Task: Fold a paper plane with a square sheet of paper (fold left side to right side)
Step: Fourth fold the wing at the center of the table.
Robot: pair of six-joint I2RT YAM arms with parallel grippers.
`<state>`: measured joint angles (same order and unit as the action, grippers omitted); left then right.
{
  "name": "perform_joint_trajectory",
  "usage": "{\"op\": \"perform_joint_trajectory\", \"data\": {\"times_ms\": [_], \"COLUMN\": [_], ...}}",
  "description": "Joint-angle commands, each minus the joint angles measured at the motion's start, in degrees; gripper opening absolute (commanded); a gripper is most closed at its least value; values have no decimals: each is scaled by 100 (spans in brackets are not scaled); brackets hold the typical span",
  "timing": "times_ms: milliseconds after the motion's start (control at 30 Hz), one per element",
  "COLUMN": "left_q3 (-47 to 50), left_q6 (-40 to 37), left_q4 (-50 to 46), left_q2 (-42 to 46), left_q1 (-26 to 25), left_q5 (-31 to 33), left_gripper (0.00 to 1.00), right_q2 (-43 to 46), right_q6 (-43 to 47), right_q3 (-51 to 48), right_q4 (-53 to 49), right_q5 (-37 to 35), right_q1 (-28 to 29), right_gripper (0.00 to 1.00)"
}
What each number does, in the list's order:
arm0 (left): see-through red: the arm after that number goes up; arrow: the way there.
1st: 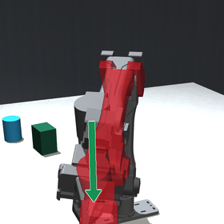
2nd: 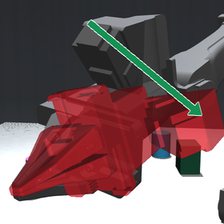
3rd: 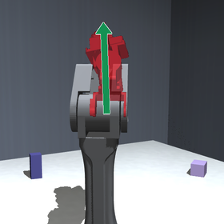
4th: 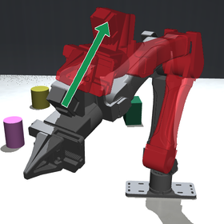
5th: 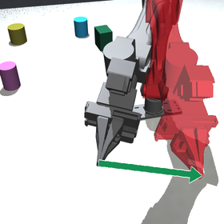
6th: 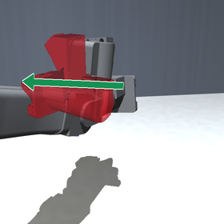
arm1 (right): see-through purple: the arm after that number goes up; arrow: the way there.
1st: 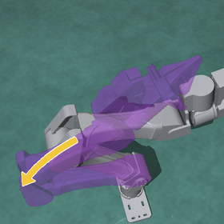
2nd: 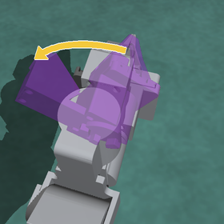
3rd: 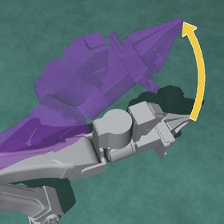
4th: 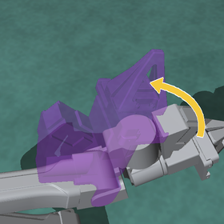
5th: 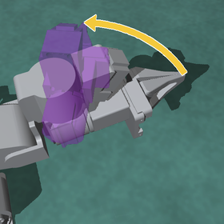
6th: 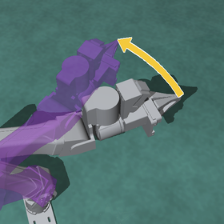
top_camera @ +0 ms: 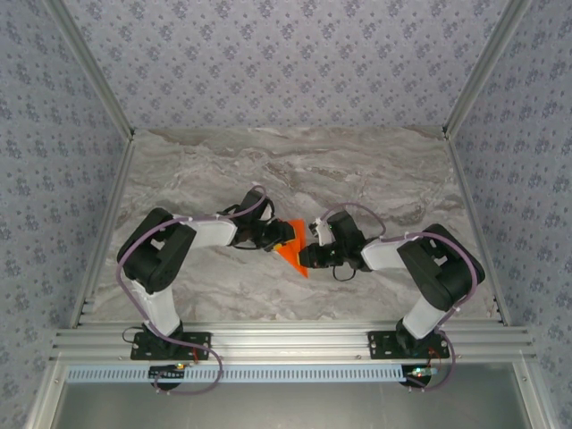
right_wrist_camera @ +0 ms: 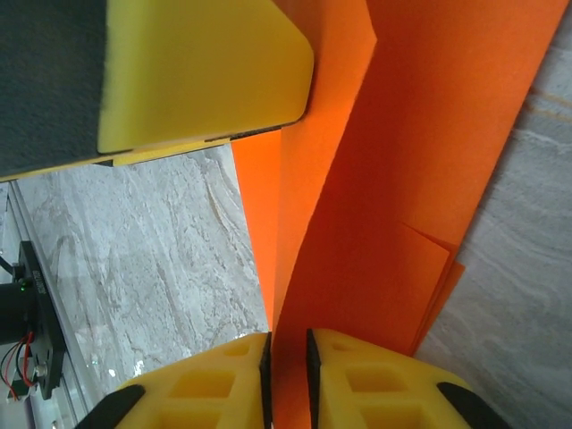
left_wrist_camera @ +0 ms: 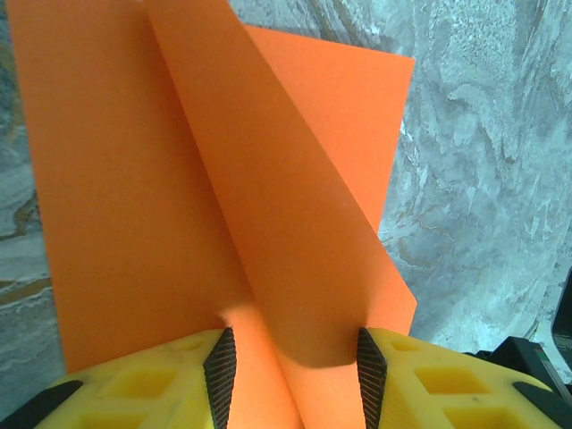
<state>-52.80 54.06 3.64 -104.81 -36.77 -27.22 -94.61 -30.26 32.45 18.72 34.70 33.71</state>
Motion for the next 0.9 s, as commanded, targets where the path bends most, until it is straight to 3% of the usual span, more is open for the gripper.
{"op": "perform_joint_trajectory", "data": {"times_ms": [0, 300, 867], "left_q3": [-73, -56, -33], "left_q6": [-131, -141, -123], "left_q4": [-336, -364, -366], "left_q2": [-189, -171, -110], "left_q1": [-33, -40, -39], "left_q5": [191, 235, 252], "left_gripper": [43, 43, 43], "right_q2": [73, 325, -395], "right_q6": [-14, 97, -3], "right_q3": [60, 596, 977], "right_q4": [-100, -711, -1116], "right_q5": [141, 740, 615], "right_q1": [-51, -517, -655], "right_gripper": [22, 41, 34]}}
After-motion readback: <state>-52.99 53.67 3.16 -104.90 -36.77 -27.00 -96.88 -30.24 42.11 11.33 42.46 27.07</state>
